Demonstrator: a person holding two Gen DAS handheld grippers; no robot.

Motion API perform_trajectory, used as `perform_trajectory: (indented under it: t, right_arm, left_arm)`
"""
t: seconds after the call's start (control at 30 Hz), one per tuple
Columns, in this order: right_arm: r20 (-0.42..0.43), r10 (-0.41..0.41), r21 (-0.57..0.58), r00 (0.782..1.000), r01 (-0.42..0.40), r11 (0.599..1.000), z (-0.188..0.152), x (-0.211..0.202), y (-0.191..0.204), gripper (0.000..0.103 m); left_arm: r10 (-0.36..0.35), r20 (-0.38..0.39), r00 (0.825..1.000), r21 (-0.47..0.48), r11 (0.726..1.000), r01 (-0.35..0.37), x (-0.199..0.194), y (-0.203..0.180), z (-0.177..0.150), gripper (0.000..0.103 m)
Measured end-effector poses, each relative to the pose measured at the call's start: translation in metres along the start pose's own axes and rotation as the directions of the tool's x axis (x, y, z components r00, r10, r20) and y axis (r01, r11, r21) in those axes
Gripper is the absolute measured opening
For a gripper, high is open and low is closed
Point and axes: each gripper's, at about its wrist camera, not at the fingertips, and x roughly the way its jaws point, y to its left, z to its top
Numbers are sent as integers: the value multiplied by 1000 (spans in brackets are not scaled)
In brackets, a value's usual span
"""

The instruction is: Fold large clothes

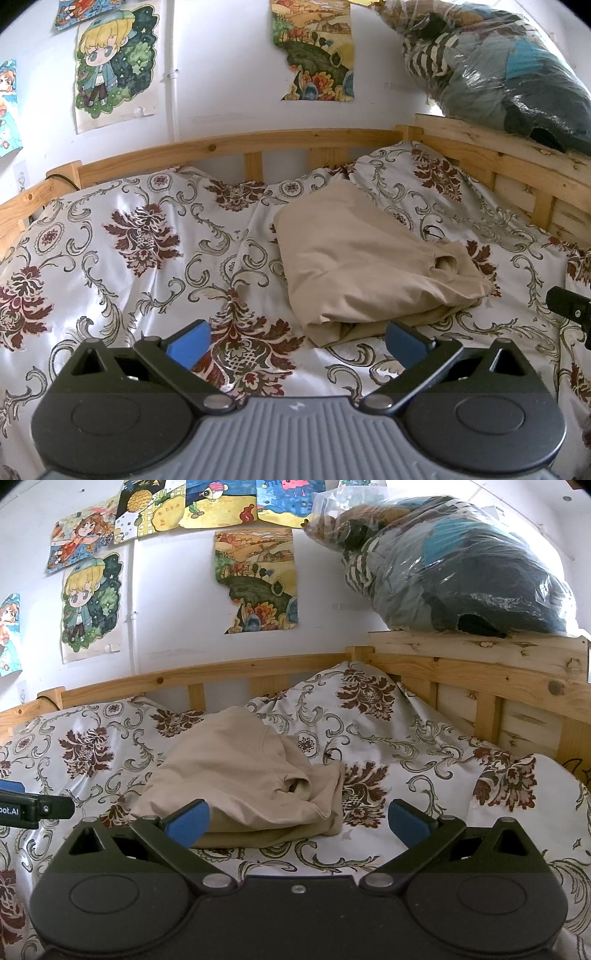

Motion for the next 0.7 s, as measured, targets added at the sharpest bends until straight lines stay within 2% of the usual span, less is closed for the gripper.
perform_trajectory:
  t: [0.7]
  right_arm:
    - [-13,-9,-3,1000,9,1000,0,1,1,102]
  left_arm:
    - [9,23,1000,25,1000,-10,-2,2,0,102]
